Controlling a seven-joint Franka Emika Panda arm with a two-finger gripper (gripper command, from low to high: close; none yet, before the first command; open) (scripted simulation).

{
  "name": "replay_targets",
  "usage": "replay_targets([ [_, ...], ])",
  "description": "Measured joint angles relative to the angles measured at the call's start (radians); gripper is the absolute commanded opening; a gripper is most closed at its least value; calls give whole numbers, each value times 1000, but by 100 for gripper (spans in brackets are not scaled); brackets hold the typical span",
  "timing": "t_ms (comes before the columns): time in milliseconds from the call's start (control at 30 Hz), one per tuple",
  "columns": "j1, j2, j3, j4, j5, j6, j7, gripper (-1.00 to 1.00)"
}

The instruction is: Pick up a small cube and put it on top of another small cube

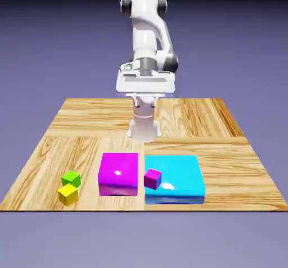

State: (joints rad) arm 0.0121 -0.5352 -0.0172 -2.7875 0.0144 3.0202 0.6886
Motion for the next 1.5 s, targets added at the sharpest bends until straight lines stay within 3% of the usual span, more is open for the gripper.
replay_targets([
  [1200, 4, 1037, -515, 672, 431, -500, -1566, 0],
  [1400, -75, 1200, -421, 725, 537, -407, -1660, 0],
  [1433, -79, 1208, -416, 727, 542, -402, -1664, -100],
  [1500, -79, 1208, -416, 727, 542, -402, -1664, -100],
])
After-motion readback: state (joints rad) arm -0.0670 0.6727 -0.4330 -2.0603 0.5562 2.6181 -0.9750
